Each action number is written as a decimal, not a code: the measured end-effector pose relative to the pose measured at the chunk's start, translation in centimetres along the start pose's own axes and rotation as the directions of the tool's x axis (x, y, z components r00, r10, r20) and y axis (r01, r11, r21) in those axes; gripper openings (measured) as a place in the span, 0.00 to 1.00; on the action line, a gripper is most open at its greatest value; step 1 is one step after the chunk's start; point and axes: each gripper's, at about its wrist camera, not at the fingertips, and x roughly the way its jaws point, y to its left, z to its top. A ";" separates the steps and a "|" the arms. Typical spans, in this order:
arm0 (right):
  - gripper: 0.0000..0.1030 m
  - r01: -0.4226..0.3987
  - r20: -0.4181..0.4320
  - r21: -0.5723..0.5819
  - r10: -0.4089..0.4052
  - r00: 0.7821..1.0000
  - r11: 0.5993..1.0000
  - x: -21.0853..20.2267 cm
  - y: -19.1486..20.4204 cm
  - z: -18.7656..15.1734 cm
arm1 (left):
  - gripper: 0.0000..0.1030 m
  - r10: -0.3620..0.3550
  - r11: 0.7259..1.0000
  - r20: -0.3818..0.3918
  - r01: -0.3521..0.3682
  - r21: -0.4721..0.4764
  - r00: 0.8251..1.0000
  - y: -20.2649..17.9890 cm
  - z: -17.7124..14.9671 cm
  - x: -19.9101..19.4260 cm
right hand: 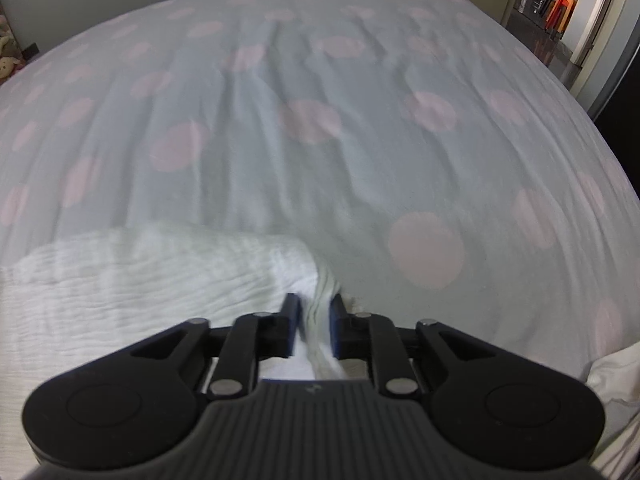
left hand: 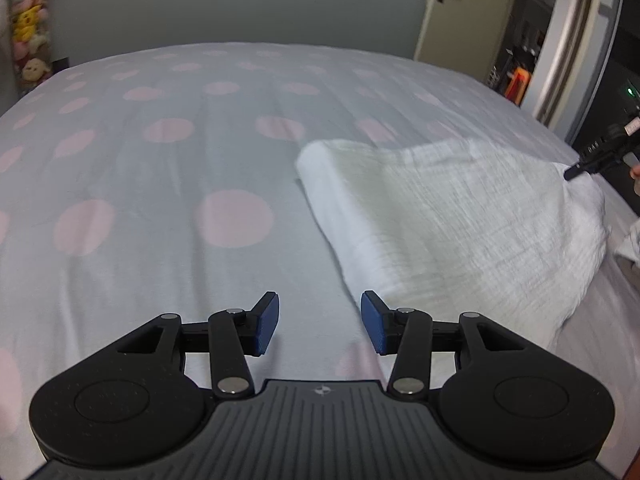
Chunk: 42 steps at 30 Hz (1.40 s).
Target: Fold clothes
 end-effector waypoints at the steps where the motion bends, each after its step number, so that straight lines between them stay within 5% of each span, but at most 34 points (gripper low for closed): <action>1: 0.27 -0.006 0.003 0.010 0.006 1.000 1.000 0.2 -0.4 0.0 | 0.42 0.000 1.000 -0.007 0.000 0.007 1.000 -0.2 0.0 0.3; 7: 0.45 -0.051 0.073 0.069 0.046 0.996 0.996 -2.3 -3.4 -1.3 | 0.42 -0.017 1.000 -0.006 0.017 0.010 1.000 -0.6 -0.2 0.7; 17: 0.52 -0.105 0.091 0.170 0.091 0.992 0.980 -4.9 -5.6 -9.7 | 0.45 -0.061 0.997 -0.022 0.060 -0.044 0.998 -1.2 -0.3 0.0; 26: 0.57 -0.155 0.198 0.320 0.094 0.976 0.935 -6.4 -6.2 -14.6 | 0.55 -0.088 0.991 0.104 0.098 -0.092 0.991 -1.6 0.7 -2.6; 34: 0.64 -0.256 0.175 0.423 0.199 0.964 0.869 -3.1 -5.7 -15.6 | 0.56 -0.147 0.975 -0.107 0.126 -0.181 0.983 -2.3 -1.9 1.3; 38: 0.64 -0.286 0.162 0.493 0.236 0.958 0.822 -0.6 -5.7 -15.7 | 0.55 -0.128 0.983 -0.132 0.108 -0.146 0.983 -2.9 -2.4 2.0; 42: 0.65 -0.278 0.179 0.483 0.217 0.960 0.830 0.6 -5.0 -15.3 | 0.55 -0.122 0.987 -0.127 0.106 -0.124 0.984 -3.3 -2.5 2.5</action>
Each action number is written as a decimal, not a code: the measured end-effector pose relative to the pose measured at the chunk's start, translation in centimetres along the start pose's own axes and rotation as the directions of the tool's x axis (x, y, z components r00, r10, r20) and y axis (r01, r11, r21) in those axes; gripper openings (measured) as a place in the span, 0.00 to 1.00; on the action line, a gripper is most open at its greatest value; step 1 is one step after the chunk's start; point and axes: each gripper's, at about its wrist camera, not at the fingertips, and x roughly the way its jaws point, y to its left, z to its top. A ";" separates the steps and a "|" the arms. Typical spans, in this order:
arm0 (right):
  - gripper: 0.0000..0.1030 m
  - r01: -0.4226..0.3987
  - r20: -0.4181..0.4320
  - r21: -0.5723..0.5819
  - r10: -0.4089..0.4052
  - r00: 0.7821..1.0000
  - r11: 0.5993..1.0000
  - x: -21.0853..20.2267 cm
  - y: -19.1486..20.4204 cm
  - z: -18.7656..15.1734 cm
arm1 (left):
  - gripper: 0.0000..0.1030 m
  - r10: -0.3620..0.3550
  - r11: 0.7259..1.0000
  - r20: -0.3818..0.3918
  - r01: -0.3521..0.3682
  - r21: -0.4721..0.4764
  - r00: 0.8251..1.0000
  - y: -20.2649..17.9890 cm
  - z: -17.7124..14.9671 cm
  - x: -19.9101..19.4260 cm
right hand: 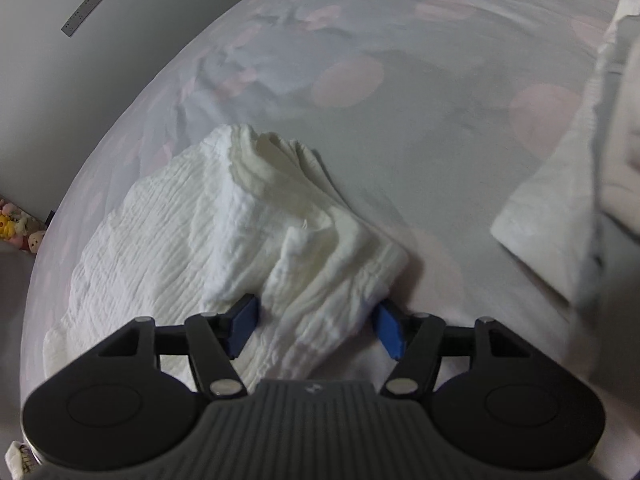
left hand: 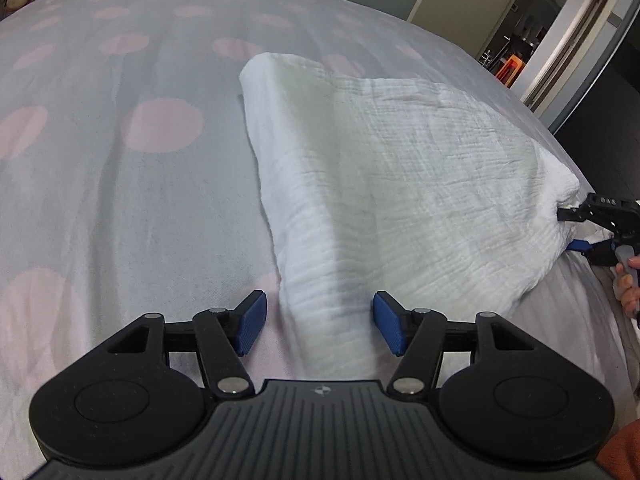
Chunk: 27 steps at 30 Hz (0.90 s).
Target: Fold clothes
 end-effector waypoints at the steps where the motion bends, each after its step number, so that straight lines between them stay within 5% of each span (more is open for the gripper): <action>1: 0.64 0.008 0.003 -0.016 -0.008 1.000 1.000 0.3 0.3 0.1 | 0.55 0.004 1.000 0.002 -0.004 0.018 1.000 -0.2 0.0 0.1; 4: 0.52 0.041 0.008 -0.076 -0.040 0.999 0.996 0.7 1.2 0.3 | 0.41 -0.001 0.998 0.007 0.000 0.060 1.000 -0.6 -0.2 0.0; 6: 0.31 0.020 0.007 -0.064 -0.019 1.000 0.998 0.5 1.0 0.3 | 0.24 -0.026 0.998 0.009 0.026 0.056 1.000 -0.5 -0.1 -0.1; 8: 0.18 0.006 0.001 -0.043 -0.006 1.000 0.999 0.3 1.1 0.4 | 0.18 -0.022 0.997 0.024 0.021 0.074 0.999 -0.5 -0.1 -0.4; 17: 0.14 0.011 -0.008 -0.023 -0.012 1.000 1.000 -2.8 4.0 2.0 | 0.09 -0.061 0.998 0.050 0.062 -0.018 0.997 0.6 1.7 -4.3; 27: 0.13 -0.035 -0.084 0.035 0.038 0.996 0.999 -8.2 6.5 0.5 | 0.09 -0.038 0.999 -0.054 0.038 0.000 0.998 1.6 5.7 -13.0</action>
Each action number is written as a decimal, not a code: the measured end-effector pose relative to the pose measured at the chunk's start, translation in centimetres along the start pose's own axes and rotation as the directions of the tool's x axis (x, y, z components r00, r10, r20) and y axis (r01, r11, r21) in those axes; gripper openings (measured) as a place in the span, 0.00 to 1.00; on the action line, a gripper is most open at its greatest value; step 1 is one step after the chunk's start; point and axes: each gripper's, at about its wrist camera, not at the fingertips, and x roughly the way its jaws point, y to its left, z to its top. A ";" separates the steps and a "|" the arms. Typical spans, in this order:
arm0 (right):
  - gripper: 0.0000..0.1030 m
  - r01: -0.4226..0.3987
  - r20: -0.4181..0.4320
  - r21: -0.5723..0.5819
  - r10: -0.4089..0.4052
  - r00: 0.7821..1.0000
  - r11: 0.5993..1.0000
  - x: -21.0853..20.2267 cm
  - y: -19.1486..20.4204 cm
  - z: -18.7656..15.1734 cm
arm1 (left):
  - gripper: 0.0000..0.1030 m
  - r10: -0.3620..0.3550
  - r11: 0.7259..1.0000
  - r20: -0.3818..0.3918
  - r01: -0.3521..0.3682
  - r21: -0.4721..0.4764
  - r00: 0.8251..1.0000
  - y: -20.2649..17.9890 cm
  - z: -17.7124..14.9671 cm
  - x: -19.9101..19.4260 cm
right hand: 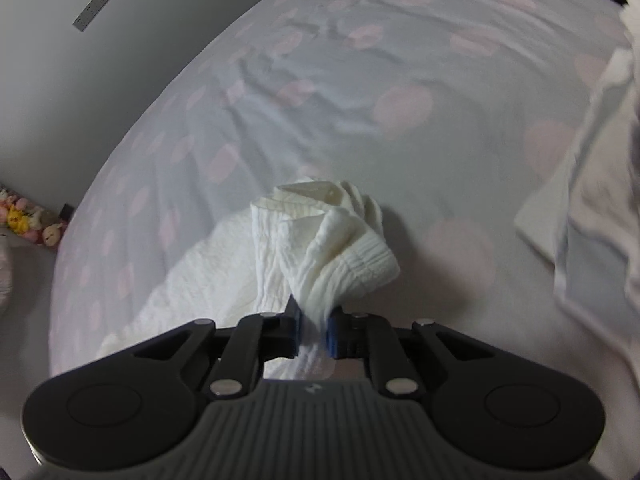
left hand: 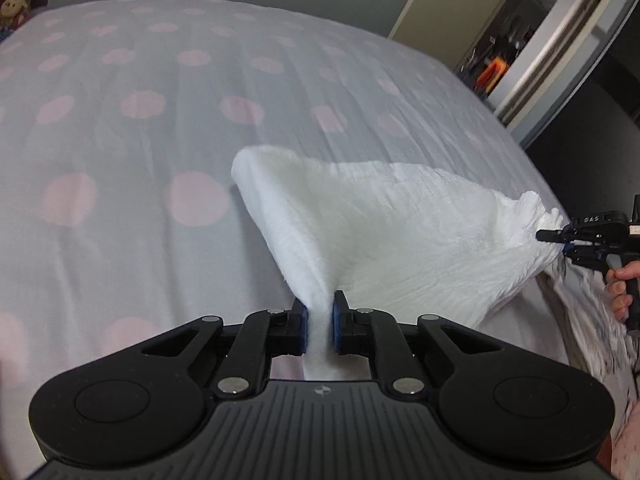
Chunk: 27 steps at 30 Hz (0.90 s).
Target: Fold clothes
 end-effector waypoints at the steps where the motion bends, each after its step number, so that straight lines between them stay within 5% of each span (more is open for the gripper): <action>1: 0.13 -0.011 -0.015 0.004 0.011 1.000 1.000 -0.5 0.1 -0.8 | 0.09 0.013 1.000 -0.014 -0.012 0.013 1.000 0.1 -0.3 -1.0; 9: 0.14 -0.109 -0.088 -0.010 0.107 0.990 0.994 -4.7 0.2 -10.4 | 0.09 0.139 0.987 -0.105 -0.129 0.091 0.985 0.3 -6.6 -7.8; 15: 0.14 -0.083 -0.126 -0.047 0.077 0.989 0.995 -5.3 -1.2 -15.8 | 0.09 0.205 0.975 -0.177 -0.184 0.125 0.963 0.5 -10.2 -7.4; 20: 0.17 -0.021 -0.170 -0.102 0.003 0.985 0.995 -4.2 -1.8 -17.8 | 0.10 0.226 0.972 -0.289 -0.195 0.131 0.930 0.9 -11.3 -4.9; 27: 0.27 -0.002 -0.106 -0.211 -0.021 0.994 0.977 -8.3 -2.3 -16.5 | 0.17 0.233 0.971 -0.297 -0.204 0.128 0.926 0.8 -11.5 -5.1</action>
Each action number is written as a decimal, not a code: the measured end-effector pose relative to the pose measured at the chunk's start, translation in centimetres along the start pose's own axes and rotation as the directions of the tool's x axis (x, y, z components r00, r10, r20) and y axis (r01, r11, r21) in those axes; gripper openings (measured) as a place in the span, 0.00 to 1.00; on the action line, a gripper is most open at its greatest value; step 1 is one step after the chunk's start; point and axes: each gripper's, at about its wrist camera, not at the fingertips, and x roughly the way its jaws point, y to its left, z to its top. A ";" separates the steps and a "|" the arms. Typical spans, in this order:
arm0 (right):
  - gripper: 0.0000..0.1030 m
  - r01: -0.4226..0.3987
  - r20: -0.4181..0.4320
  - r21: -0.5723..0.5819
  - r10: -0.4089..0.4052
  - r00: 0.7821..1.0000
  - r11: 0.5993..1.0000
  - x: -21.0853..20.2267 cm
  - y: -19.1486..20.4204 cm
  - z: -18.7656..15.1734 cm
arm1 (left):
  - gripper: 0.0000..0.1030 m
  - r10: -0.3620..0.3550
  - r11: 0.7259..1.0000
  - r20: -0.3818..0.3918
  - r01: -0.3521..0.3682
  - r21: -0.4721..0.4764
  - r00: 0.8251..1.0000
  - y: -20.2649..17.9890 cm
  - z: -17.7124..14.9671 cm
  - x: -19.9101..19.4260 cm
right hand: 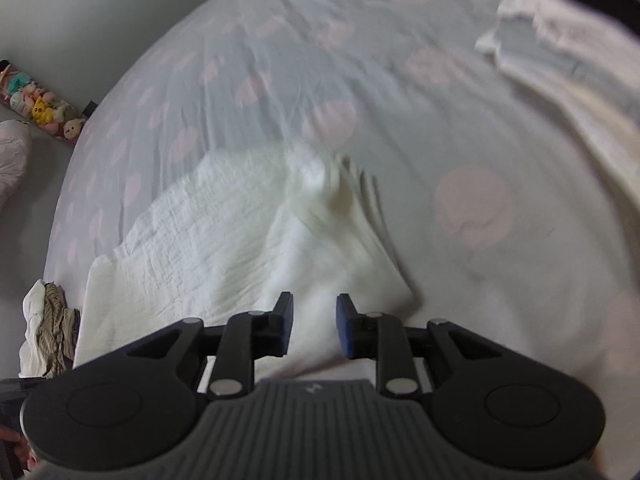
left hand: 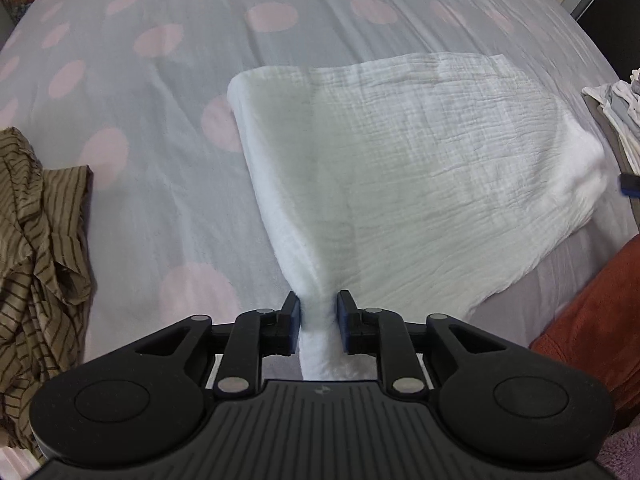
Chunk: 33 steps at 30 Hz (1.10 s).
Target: Fold clothes
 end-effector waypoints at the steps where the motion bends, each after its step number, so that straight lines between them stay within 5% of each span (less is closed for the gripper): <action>1: 0.27 0.005 0.018 -0.015 -0.005 1.000 1.000 -0.7 -0.2 0.3 | 0.18 0.008 1.000 0.010 -0.008 0.003 1.000 0.0 -0.1 -0.3; 5: 0.27 -0.035 0.064 -0.057 0.039 0.997 0.998 -1.6 -0.4 1.9 | 0.19 -0.009 0.999 0.107 0.014 -0.042 0.994 0.4 0.8 -2.0; 11: 0.26 -0.065 0.049 -0.136 0.073 0.996 0.989 1.3 1.6 2.7 | 0.23 -0.095 0.981 0.268 0.137 -0.139 0.959 -0.3 2.2 -2.4; 16: 0.27 0.002 0.000 -0.206 -0.003 1.000 0.978 4.6 2.3 2.2 | 0.25 -0.166 0.955 0.319 0.233 -0.184 0.933 -1.2 2.7 0.5; 20: 0.28 0.085 -0.107 -0.237 -0.113 0.988 0.968 7.4 1.5 1.4 | 0.30 -0.170 0.945 0.299 0.242 -0.222 0.939 -1.3 3.3 3.5; 23: 0.27 0.096 -0.153 -0.233 -0.134 0.979 0.968 8.4 1.1 1.6 | 0.45 -0.146 0.944 0.290 0.221 -0.247 0.946 -1.1 3.6 4.6; 25: 0.27 0.096 -0.155 -0.249 -0.138 0.978 0.964 8.3 1.4 1.9 | 0.46 -0.128 0.947 0.300 0.206 -0.245 0.945 -0.9 3.3 5.0; 29: 0.51 0.070 -0.087 -0.255 -0.095 0.992 0.964 6.8 2.0 2.8 | 0.46 -0.092 0.960 0.286 0.162 -0.230 0.954 -0.7 2.7 5.8; 33: 0.64 0.085 -0.021 -0.216 -0.092 0.996 0.973 6.5 1.5 5.0 | 0.46 -0.091 0.964 0.285 0.157 -0.217 0.954 -0.6 2.5 6.4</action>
